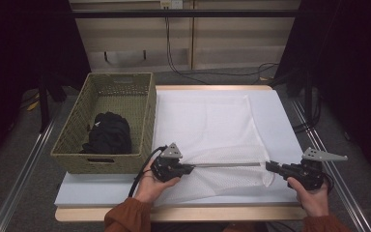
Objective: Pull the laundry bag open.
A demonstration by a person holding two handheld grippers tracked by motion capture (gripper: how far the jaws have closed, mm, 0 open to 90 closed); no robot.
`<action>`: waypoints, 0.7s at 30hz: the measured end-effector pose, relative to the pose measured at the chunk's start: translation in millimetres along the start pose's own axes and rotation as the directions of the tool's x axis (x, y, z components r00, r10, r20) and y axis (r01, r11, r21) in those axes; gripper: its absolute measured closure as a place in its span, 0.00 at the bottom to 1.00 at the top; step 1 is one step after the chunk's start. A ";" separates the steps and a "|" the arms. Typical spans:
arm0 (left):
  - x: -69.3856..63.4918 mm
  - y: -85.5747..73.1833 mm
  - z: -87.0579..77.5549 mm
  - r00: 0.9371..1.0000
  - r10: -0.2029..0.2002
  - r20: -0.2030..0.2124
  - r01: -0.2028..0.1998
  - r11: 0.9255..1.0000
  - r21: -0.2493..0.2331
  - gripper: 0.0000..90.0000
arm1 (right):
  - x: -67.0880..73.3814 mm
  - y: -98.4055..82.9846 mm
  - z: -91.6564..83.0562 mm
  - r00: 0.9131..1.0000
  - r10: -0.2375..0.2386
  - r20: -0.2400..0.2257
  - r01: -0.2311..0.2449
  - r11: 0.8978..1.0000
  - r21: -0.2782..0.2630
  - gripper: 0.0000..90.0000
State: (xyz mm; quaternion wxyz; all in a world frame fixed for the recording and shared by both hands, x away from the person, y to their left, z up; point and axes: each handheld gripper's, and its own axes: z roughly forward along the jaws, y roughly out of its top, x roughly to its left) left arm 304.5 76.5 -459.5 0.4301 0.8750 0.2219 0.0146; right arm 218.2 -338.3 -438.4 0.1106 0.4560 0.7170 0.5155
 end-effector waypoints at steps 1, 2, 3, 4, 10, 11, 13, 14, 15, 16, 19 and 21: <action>0.1 -0.4 -0.9 1.000 0.005 -0.004 -0.005 1.000 0.000 0.96 | -0.1 -0.1 0.0 1.000 0.001 -0.003 -0.001 1.000 0.000 0.97; -0.4 -0.8 -1.0 1.000 0.005 0.000 -0.005 1.000 0.003 0.96 | 0.0 -0.2 -0.2 1.000 0.003 -0.002 -0.003 1.000 -0.002 0.97; -0.3 -1.0 -0.9 1.000 0.010 -0.001 -0.010 1.000 0.011 0.96 | 0.0 -0.1 -0.8 1.000 0.002 -0.004 -0.002 1.000 -0.002 0.97; -0.5 -1.6 0.3 1.000 0.009 0.000 -0.009 1.000 0.005 0.96 | 0.0 0.1 -0.9 1.000 0.001 -0.005 -0.001 1.000 -0.004 0.97; 0.4 -4.2 -4.7 1.000 0.006 0.002 -0.006 1.000 0.014 0.96 | -1.6 -0.2 -1.9 1.000 0.010 -0.006 -0.010 1.000 -0.007 0.97; -0.5 -4.3 -6.7 1.000 0.014 -0.008 -0.014 1.000 0.018 0.96 | -1.1 -0.4 -1.7 1.000 0.014 -0.009 -0.014 1.000 -0.008 0.97; 1.0 -5.1 -11.6 1.000 0.010 -0.002 -0.010 1.000 0.011 0.96 | -1.0 -1.0 -1.8 1.000 0.011 -0.011 -0.011 1.000 -0.005 0.97; 1.5 -5.4 -13.5 1.000 0.007 -0.012 -0.007 1.000 0.015 0.96 | -1.3 -1.1 -1.5 1.000 0.013 -0.008 -0.013 1.000 -0.007 0.97; 2.1 -6.1 -14.6 1.000 0.011 -0.015 -0.010 1.000 0.023 0.96 | -1.3 -1.1 -1.6 1.000 0.015 -0.012 -0.015 1.000 -0.007 0.97; 2.6 -8.0 -14.2 1.000 0.006 -0.007 -0.006 1.000 0.013 0.96 | -1.1 -0.8 -1.6 1.000 0.017 -0.010 -0.017 1.000 -0.010 0.97; 3.7 -12.1 -16.7 1.000 0.008 -0.017 -0.008 1.000 0.025 0.96 | -0.9 0.5 -0.9 1.000 0.017 -0.008 -0.017 1.000 -0.011 0.97; 4.3 -13.3 -20.3 1.000 0.001 -0.030 -0.001 1.000 0.030 0.96 | -0.3 -0.4 1.2 1.000 0.018 -0.013 -0.018 1.000 -0.008 0.97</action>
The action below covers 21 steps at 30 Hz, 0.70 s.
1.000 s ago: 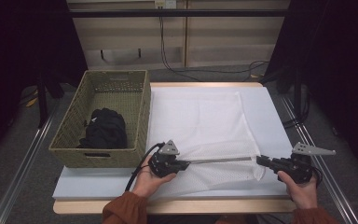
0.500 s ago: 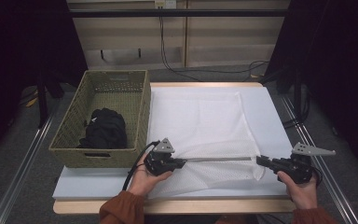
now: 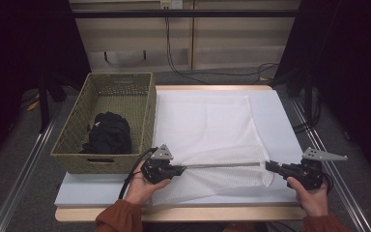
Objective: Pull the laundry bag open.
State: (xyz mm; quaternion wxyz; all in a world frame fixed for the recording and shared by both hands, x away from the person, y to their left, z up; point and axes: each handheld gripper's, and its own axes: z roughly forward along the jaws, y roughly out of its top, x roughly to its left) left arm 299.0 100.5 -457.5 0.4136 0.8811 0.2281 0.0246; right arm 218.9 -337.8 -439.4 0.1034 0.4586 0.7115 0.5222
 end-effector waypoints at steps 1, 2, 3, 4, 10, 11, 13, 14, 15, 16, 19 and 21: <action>1.1 -0.4 -1.3 1.000 0.005 0.003 -0.005 1.000 -0.004 0.96 | 0.9 -0.7 0.5 1.000 -0.002 -0.001 0.002 1.000 0.007 0.97; 1.1 -1.1 -2.0 1.000 -0.002 0.005 0.002 1.000 -0.010 0.96 | 1.1 -0.9 1.3 1.000 -0.006 -0.007 0.006 1.000 0.005 0.97; 1.5 -1.6 -3.4 1.000 0.000 -0.003 0.000 1.000 -0.011 0.96 | 1.7 -0.7 1.3 1.000 -0.009 -0.004 0.009 1.000 0.007 0.97; 1.6 -2.5 -4.9 1.000 -0.004 0.000 0.004 1.000 -0.009 0.96 | 2.5 -0.4 1.4 1.000 -0.008 -0.001 0.008 1.000 0.009 0.97; 0.4 -8.9 -11.8 1.000 -0.005 -0.001 0.005 1.000 -0.013 0.96 | 2.3 -0.8 0.6 1.000 -0.008 0.006 0.008 1.000 0.006 0.97; 0.2 -9.7 -13.2 1.000 -0.004 0.002 0.004 1.000 -0.013 0.96 | 2.9 -0.9 0.6 1.000 -0.008 0.002 0.008 1.000 0.009 0.97; -0.7 -10.4 -13.6 1.000 -0.003 0.002 0.003 1.000 -0.013 0.96 | 3.5 -0.8 0.6 1.000 -0.009 0.000 0.009 1.000 0.008 0.97; -1.0 -10.7 -14.4 1.000 0.004 -0.006 -0.004 1.000 0.000 0.96 | 3.7 -0.6 0.7 1.000 -0.011 0.007 0.011 1.000 0.009 0.97; -0.7 -11.4 -14.9 1.000 0.002 -0.004 -0.002 1.000 -0.001 0.96 | 3.4 -0.5 0.6 1.000 -0.011 0.006 0.011 1.000 0.010 0.97; -0.3 -12.2 -15.8 1.000 -0.005 -0.005 0.005 1.000 0.000 0.96 | 2.6 -0.5 0.2 1.000 -0.014 0.009 0.014 1.000 0.008 0.97; 0.3 -13.9 -17.5 1.000 -0.004 -0.009 0.004 1.000 -0.004 0.96 | 1.7 -1.1 -1.0 1.000 -0.002 0.001 0.002 1.000 0.007 0.97; 0.6 -14.7 -18.6 1.000 -0.008 -0.003 0.008 1.000 -0.009 0.96 | 2.6 -1.5 -0.1 1.000 -0.005 0.012 0.005 1.000 0.010 0.97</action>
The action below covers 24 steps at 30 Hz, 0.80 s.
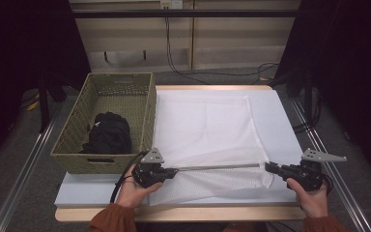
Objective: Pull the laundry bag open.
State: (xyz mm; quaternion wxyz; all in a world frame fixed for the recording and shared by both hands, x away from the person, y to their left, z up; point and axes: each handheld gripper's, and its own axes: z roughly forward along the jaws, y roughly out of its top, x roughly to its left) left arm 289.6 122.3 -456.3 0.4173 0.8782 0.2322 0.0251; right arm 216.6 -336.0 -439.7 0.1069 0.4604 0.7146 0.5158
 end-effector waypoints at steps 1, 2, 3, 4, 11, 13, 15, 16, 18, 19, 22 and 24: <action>-0.3 0.0 -0.8 1.000 0.001 -0.003 -0.001 1.000 0.004 0.96 | -0.3 0.0 -0.5 1.000 -0.001 -0.004 0.001 1.000 -0.002 0.97; -1.7 -0.1 -0.5 1.000 0.001 -0.004 -0.001 1.000 -0.003 0.96 | -0.5 0.0 -0.9 1.000 -0.002 -0.007 0.002 1.000 0.000 0.97; -3.0 -0.3 -0.8 1.000 0.005 -0.004 -0.005 1.000 0.001 0.96 | -0.5 0.0 -1.0 1.000 -0.002 -0.006 0.002 1.000 0.000 0.97; -4.2 -0.7 -0.7 1.000 0.007 -0.002 -0.007 1.000 0.002 0.96 | -0.9 -0.1 -1.1 1.000 -0.002 -0.003 0.002 1.000 0.000 0.97; -4.8 -4.8 -7.3 1.000 0.004 -0.017 -0.003 1.000 0.021 0.96 | -0.5 -2.2 -0.5 1.000 0.007 0.002 -0.007 1.000 0.001 0.97; -2.4 -6.7 -10.2 1.000 0.000 -0.025 0.000 1.000 0.022 0.96 | -1.0 -2.1 -1.5 1.000 0.009 0.005 -0.009 1.000 -0.001 0.97; -1.4 -8.2 -9.7 1.000 0.000 -0.024 0.000 1.000 0.020 0.96 | -1.3 -2.1 -2.0 1.000 0.014 0.001 -0.014 1.000 0.000 0.97; -1.0 -8.5 -10.6 0.999 0.009 -0.035 -0.007 0.999 0.046 0.96 | -1.9 -2.5 -1.6 1.000 0.016 0.005 -0.016 1.000 0.000 0.97; 0.3 -11.9 -11.2 1.000 -0.005 -0.030 0.006 1.000 0.029 0.96 | -2.4 -3.1 -0.9 1.000 0.016 0.009 -0.016 1.000 0.002 0.97; -0.3 -12.2 -12.7 0.999 0.002 -0.037 -0.001 1.000 0.030 0.96 | -2.1 -3.5 -0.9 1.000 0.019 0.004 -0.019 1.000 0.003 0.97; -1.4 -11.7 -16.3 1.000 0.002 -0.027 -0.001 1.000 0.026 0.96 | -2.4 -4.1 -1.2 1.000 0.014 0.011 -0.014 1.000 0.006 0.97; -0.3 -12.9 -17.0 0.999 0.006 -0.032 -0.005 1.000 0.022 0.96 | -1.9 -4.0 -1.4 1.000 0.013 0.011 -0.013 1.000 0.005 0.97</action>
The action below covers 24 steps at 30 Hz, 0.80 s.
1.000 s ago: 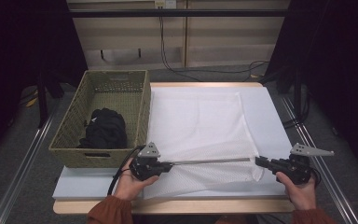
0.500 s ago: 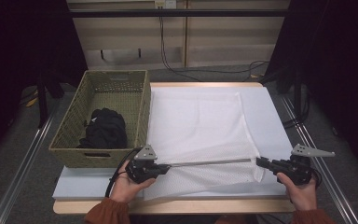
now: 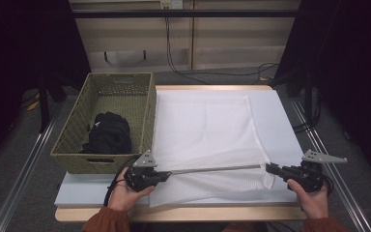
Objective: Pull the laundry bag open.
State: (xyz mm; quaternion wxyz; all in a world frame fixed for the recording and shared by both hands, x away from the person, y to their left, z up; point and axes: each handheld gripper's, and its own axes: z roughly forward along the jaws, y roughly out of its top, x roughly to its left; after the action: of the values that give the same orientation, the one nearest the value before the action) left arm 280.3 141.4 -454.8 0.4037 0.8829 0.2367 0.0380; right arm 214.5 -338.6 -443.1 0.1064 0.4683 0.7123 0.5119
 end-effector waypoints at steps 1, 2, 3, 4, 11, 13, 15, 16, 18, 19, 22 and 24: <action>0.5 -0.5 -1.6 1.000 -0.006 -0.005 0.006 1.000 0.008 0.96 | 0.4 0.1 -0.4 1.000 0.001 -0.006 -0.001 1.000 0.000 0.97; 1.1 -1.4 -1.8 1.000 -0.017 -0.002 0.017 1.000 0.000 0.96 | 0.8 0.1 -0.5 1.000 0.003 -0.003 -0.003 1.000 -0.002 0.97; 1.6 -1.7 -2.0 1.000 -0.016 -0.002 0.016 1.000 0.003 0.96 | 0.9 0.2 -0.8 1.000 0.004 -0.006 -0.004 1.000 -0.004 0.97; 2.0 -2.4 -2.2 1.000 -0.015 -0.004 0.015 1.000 0.003 0.96 | 1.0 0.1 -0.9 1.000 0.005 -0.007 -0.005 1.000 -0.004 0.97; 6.5 -9.4 -10.8 0.999 -0.036 -0.018 0.036 0.999 0.004 0.96 | 0.7 -1.2 -0.9 1.000 0.000 -0.008 0.000 1.000 0.001 0.97; 7.5 -9.1 -11.7 0.999 -0.041 -0.013 0.041 0.999 0.012 0.96 | 1.0 -1.8 0.3 1.000 -0.003 -0.005 0.003 1.000 0.012 0.97; 6.2 -10.3 -13.2 0.999 -0.038 -0.018 0.038 0.999 0.010 0.96 | 0.5 -2.3 0.2 1.000 0.000 -0.010 0.001 1.000 0.008 0.97; 6.6 -10.9 -13.9 0.999 -0.037 -0.011 0.037 0.999 0.002 0.96 | 1.3 -2.4 -0.4 1.000 0.001 -0.004 -0.001 1.000 0.008 0.97; 7.7 -11.3 -15.6 0.999 -0.032 -0.025 0.032 0.999 0.002 0.96 | 2.5 -3.8 -1.5 1.000 -0.004 -0.009 0.004 1.000 0.011 0.97; 9.0 -11.5 -15.9 0.999 -0.041 -0.023 0.040 0.999 -0.004 0.96 | 3.1 -4.8 -2.0 1.000 -0.003 -0.006 0.004 1.000 0.015 0.97; 10.0 -12.1 -18.3 0.999 -0.038 -0.033 0.038 0.999 -0.004 0.96 | 3.3 -5.6 -2.6 1.000 -0.002 -0.009 0.002 1.000 0.013 0.97; 10.0 -13.4 -19.3 0.998 -0.045 -0.046 0.045 0.999 -0.003 0.96 | 2.6 -4.8 -2.7 1.000 -0.001 -0.005 0.001 1.000 0.009 0.97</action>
State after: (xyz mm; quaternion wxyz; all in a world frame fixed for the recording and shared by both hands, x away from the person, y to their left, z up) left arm 279.0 166.9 -452.9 0.3998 0.8760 0.2654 0.0493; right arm 208.7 -338.4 -445.0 0.1030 0.4671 0.7152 0.5097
